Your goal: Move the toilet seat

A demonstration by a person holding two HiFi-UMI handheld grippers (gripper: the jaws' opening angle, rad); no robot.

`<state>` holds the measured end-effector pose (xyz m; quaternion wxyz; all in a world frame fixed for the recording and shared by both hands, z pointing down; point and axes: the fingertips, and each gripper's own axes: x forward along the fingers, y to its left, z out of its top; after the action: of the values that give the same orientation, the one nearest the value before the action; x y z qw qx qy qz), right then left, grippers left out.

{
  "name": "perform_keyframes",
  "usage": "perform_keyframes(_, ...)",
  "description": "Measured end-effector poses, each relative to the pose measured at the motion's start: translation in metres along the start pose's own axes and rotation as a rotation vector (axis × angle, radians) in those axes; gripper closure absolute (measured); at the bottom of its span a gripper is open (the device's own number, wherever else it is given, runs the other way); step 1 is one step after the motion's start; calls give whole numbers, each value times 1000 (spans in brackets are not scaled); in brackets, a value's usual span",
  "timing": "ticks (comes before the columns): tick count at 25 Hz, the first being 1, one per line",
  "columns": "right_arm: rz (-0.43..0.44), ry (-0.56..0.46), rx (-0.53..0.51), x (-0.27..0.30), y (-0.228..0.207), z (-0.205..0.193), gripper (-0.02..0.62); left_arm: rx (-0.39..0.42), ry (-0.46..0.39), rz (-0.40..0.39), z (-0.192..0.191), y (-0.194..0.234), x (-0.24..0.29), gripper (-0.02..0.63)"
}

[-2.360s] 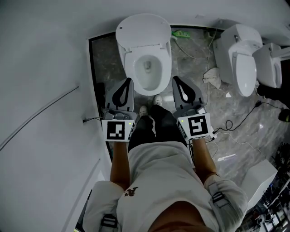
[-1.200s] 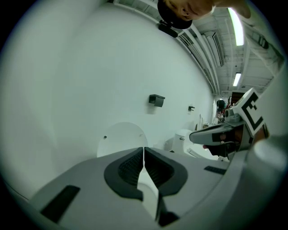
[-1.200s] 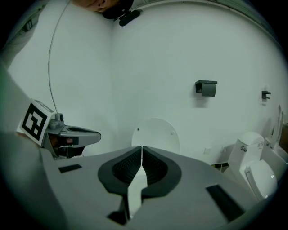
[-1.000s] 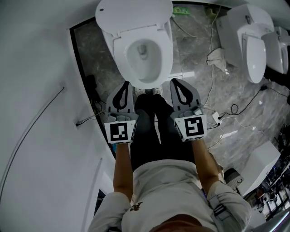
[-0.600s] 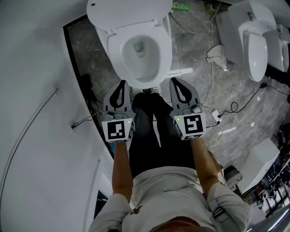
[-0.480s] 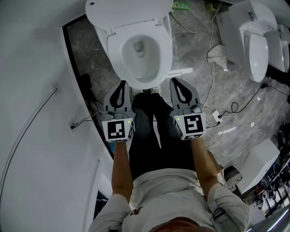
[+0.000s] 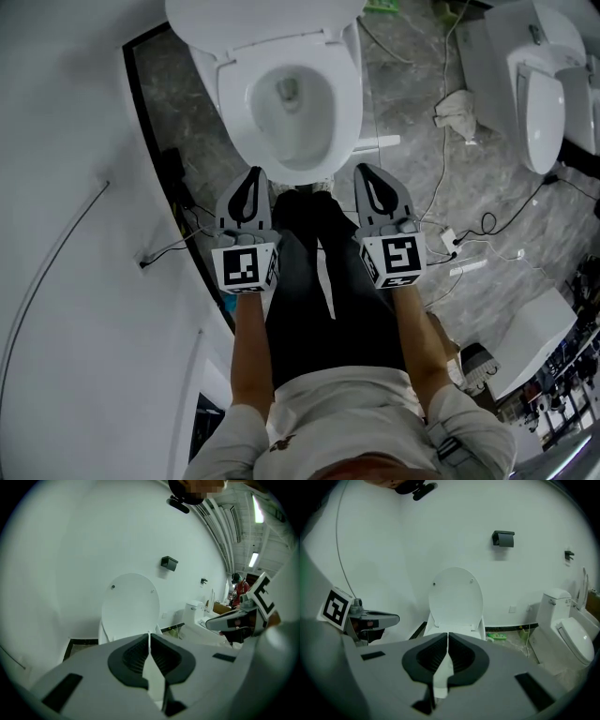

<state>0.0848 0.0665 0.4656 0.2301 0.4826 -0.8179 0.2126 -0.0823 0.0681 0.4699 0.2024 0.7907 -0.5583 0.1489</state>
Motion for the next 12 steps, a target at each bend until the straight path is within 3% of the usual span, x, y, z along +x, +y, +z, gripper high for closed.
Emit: perform_keyframes(12,-5,54,0,29,-15,-35,572,-27,59,-1,-41,5,26,580)
